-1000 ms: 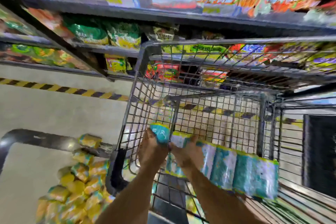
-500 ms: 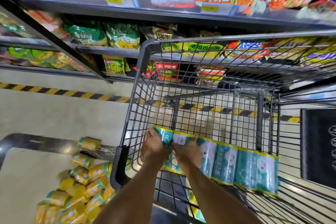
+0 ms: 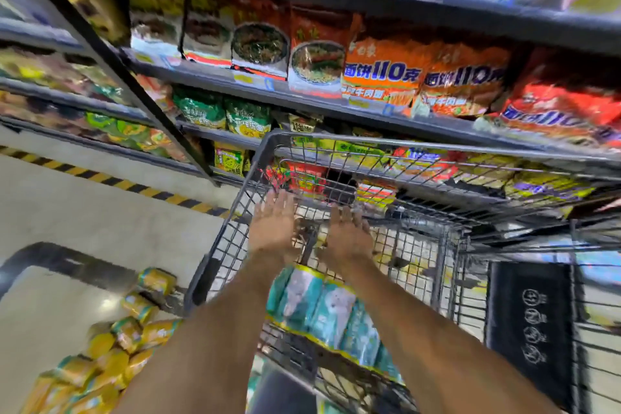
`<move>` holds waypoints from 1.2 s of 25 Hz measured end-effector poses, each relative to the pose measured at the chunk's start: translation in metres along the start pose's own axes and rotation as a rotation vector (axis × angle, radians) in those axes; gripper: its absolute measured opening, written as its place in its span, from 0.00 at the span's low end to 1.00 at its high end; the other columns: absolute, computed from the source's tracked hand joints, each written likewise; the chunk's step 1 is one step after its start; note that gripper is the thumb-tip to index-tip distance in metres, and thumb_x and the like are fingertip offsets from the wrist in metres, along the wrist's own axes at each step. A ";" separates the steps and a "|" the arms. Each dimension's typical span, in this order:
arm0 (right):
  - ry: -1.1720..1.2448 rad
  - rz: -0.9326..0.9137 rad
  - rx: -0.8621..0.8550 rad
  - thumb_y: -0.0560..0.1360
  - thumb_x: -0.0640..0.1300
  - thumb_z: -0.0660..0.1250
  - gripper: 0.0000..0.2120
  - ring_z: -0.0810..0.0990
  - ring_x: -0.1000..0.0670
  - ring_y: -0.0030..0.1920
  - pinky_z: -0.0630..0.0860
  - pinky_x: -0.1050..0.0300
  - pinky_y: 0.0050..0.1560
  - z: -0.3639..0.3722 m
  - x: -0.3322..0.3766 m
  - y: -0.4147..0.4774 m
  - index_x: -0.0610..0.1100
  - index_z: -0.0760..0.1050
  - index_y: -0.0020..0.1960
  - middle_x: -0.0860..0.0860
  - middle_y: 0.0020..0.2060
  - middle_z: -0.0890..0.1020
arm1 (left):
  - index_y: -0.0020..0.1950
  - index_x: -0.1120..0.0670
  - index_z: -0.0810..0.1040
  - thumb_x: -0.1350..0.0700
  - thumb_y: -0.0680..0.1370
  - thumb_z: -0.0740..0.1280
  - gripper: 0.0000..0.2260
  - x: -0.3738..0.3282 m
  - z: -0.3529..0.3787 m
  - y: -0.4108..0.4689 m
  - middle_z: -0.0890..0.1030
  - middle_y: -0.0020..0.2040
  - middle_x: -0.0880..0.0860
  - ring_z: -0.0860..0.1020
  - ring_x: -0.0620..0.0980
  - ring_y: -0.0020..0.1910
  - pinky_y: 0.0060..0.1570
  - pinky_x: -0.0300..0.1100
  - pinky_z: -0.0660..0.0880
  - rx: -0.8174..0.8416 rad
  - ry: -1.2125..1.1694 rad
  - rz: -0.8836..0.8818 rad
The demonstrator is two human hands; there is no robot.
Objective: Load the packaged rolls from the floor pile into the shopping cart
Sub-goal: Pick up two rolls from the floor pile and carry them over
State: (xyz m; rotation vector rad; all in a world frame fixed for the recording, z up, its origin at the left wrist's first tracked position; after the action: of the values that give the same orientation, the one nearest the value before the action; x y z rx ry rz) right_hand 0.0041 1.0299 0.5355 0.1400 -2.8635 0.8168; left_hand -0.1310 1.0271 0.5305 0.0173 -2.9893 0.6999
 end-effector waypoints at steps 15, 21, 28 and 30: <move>-0.367 -0.905 -0.321 0.74 0.62 0.64 0.45 0.52 0.41 0.76 0.52 0.43 0.74 -0.074 0.088 -0.238 0.41 0.46 0.78 0.43 0.76 0.56 | 0.78 0.56 0.44 0.37 0.72 0.66 0.46 0.005 -0.021 -0.380 0.46 0.79 0.54 0.46 0.55 0.77 0.74 0.53 0.44 -0.285 -0.183 -0.787; -0.450 -1.118 -0.204 0.76 0.62 0.60 0.42 0.57 0.41 0.74 0.56 0.44 0.72 0.018 0.112 -0.329 0.40 0.48 0.77 0.42 0.74 0.58 | 0.78 0.57 0.43 0.35 0.72 0.64 0.47 -0.024 0.082 -0.522 0.45 0.78 0.55 0.46 0.55 0.77 0.75 0.53 0.48 -0.177 -0.295 -1.067; -0.495 -1.117 -0.022 0.74 0.59 0.65 0.38 0.65 0.41 0.70 0.62 0.44 0.68 0.147 0.077 -0.400 0.40 0.56 0.74 0.42 0.69 0.68 | 0.78 0.57 0.45 0.35 0.71 0.65 0.47 -0.085 0.204 -0.614 0.46 0.78 0.56 0.46 0.56 0.77 0.74 0.53 0.44 -0.138 -0.483 -1.164; -0.516 -1.038 0.029 0.73 0.60 0.66 0.39 0.65 0.41 0.70 0.62 0.45 0.69 0.196 0.054 -0.416 0.40 0.55 0.74 0.43 0.69 0.68 | 0.78 0.58 0.46 0.35 0.71 0.64 0.47 -0.101 0.248 -0.631 0.47 0.78 0.56 0.47 0.56 0.77 0.74 0.52 0.44 -0.109 -0.526 -1.133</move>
State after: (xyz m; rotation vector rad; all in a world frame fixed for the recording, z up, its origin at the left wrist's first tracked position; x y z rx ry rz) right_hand -0.0189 0.5709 0.5958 1.8504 -2.5476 0.6121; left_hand -0.0301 0.3508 0.5810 1.9153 -2.6854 0.3823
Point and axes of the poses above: each hand's wrist, its own y-axis towards the middle knuckle, its own z-axis out of the palm, x = y × z, the point moved 1 cm from there along y, towards the middle knuckle
